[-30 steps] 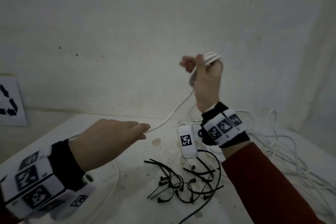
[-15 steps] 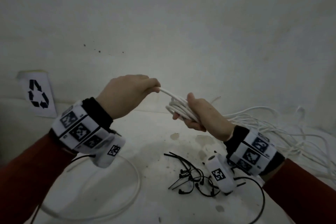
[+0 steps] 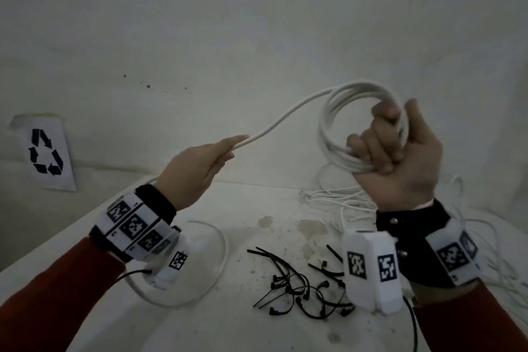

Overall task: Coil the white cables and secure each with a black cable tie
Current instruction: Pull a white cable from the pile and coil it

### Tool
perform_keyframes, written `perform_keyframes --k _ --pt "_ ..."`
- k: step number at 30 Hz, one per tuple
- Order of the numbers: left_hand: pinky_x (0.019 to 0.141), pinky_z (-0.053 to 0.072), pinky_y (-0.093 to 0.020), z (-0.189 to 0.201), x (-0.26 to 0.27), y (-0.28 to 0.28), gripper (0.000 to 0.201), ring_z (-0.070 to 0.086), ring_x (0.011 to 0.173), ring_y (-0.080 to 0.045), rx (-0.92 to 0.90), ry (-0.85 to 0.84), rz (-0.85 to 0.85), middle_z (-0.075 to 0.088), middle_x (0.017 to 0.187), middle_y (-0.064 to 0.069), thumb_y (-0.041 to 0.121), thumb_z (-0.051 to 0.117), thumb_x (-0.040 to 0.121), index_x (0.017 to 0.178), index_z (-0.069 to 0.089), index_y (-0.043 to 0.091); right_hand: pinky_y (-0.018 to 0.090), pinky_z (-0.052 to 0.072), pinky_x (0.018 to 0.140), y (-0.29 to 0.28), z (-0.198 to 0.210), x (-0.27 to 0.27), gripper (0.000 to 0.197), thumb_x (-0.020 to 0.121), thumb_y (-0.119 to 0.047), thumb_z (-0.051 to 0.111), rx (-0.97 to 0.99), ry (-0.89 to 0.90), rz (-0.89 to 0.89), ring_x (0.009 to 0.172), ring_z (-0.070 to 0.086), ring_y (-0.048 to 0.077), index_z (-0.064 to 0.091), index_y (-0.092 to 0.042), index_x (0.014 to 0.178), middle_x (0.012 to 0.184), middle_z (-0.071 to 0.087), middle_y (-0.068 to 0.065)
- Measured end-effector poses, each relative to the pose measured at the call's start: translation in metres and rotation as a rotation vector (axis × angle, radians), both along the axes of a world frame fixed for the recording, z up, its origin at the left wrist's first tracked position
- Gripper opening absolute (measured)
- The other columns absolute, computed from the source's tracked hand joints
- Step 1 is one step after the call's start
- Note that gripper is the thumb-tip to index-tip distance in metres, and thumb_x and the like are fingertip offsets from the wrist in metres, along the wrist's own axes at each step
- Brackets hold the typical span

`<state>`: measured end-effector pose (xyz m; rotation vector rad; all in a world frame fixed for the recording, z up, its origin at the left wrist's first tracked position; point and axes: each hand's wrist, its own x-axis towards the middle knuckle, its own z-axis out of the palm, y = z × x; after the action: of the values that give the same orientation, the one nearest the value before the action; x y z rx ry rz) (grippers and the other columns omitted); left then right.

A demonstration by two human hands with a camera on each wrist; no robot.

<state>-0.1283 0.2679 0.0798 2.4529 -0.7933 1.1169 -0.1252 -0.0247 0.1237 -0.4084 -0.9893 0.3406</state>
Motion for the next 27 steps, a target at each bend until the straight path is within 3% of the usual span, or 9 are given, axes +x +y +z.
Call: perform_keyframes --k 4,7,10,14,16,19,22,25,27 --pt "0.046 0.049 -0.037 -0.016 -0.003 0.009 0.046 0.060 0.058 -0.026 0.141 -0.016 0.099 0.065 0.082 0.002 0.059 0.013 0.096 0.119 0.043 0.032 0.029 0.031 0.055 -0.020 0.018 0.000 0.034 0.095 -0.027 0.033 0.170 0.030 -0.298 0.042 0.035 0.014 0.055 -0.003 0.089 0.051 0.041 0.002" --pt "0.033 0.043 -0.030 -0.021 -0.010 0.009 0.027 0.057 0.046 -0.025 0.324 -0.078 0.198 0.065 0.077 0.002 0.031 0.052 0.092 0.118 0.046 0.029 0.029 0.036 0.060 -0.024 0.025 0.004 0.024 0.091 -0.023 0.039 0.272 0.077 -0.336 0.049 0.042 0.016 0.053 -0.004 0.091 0.061 0.047 0.003" --pt "0.033 0.033 -0.022 -0.024 -0.017 0.005 0.076 0.056 0.047 -0.018 0.487 -0.021 0.174 0.062 0.076 0.008 -0.001 0.080 0.062 0.126 0.050 0.028 0.026 0.043 0.063 -0.019 0.028 0.017 0.015 0.090 -0.021 0.043 0.258 0.126 -0.515 0.056 0.050 0.013 0.052 -0.009 0.086 0.070 0.054 0.000" --pt "0.033 0.028 -0.021 -0.010 -0.033 -0.012 0.068 0.053 0.049 -0.018 0.591 -0.140 0.118 0.057 0.072 0.006 -0.005 0.072 0.061 0.121 0.058 0.023 0.020 0.045 0.057 0.011 0.021 0.041 0.022 0.100 -0.009 0.044 0.074 0.145 -0.916 0.060 0.062 0.012 0.060 -0.008 0.084 0.077 0.069 0.002" --pt "0.036 0.023 -0.020 0.002 -0.043 -0.018 0.044 0.053 0.050 -0.019 0.630 -0.184 0.098 0.056 0.069 0.005 0.006 0.054 0.077 0.117 0.057 0.023 0.020 0.046 0.054 0.030 0.013 0.046 0.012 0.097 -0.005 0.049 -0.091 0.003 -1.116 0.060 0.066 0.015 0.052 -0.010 0.088 0.082 0.070 0.009" --pt "0.037 0.022 -0.020 0.021 -0.050 -0.022 0.037 0.056 0.053 -0.020 0.622 -0.191 0.105 0.059 0.071 0.004 0.013 0.035 0.082 0.112 0.054 0.023 0.021 0.046 0.048 0.049 -0.007 0.047 0.018 0.094 -0.003 0.055 -0.446 -0.206 -1.260 0.058 0.065 0.022 0.045 -0.017 0.086 0.085 0.067 0.018" --pt "0.037 0.029 -0.022 0.036 -0.049 -0.019 0.035 0.057 0.055 -0.023 0.603 -0.212 0.151 0.060 0.073 0.000 0.013 0.036 0.083 0.112 0.052 0.024 0.038 0.053 0.054 0.057 -0.027 0.044 0.014 0.093 -0.011 0.058 -0.884 -0.473 -1.235 0.062 0.065 0.028 0.046 -0.019 0.089 0.079 0.067 0.005" --pt "0.039 0.028 -0.022 0.049 -0.045 -0.013 0.036 0.055 0.056 -0.025 0.573 -0.219 0.203 0.059 0.076 -0.002 0.016 0.034 0.083 0.111 0.054 0.027 0.030 0.047 0.050 0.059 -0.036 0.034 0.012 0.098 -0.019 0.051 -1.102 -0.553 -0.963 0.058 0.056 0.024 0.049 -0.007 0.099 0.069 0.062 0.002" --pt "0.041 0.026 -0.021 0.055 -0.039 -0.009 0.036 0.053 0.054 -0.024 0.537 -0.204 0.206 0.057 0.077 0.000 0.020 0.035 0.085 0.114 0.054 0.031 0.026 0.039 0.046 0.057 -0.036 0.022 0.032 0.103 -0.028 0.040 -1.102 -0.450 -0.833 0.052 0.046 0.018 0.057 -0.002 0.101 0.063 0.054 0.003"
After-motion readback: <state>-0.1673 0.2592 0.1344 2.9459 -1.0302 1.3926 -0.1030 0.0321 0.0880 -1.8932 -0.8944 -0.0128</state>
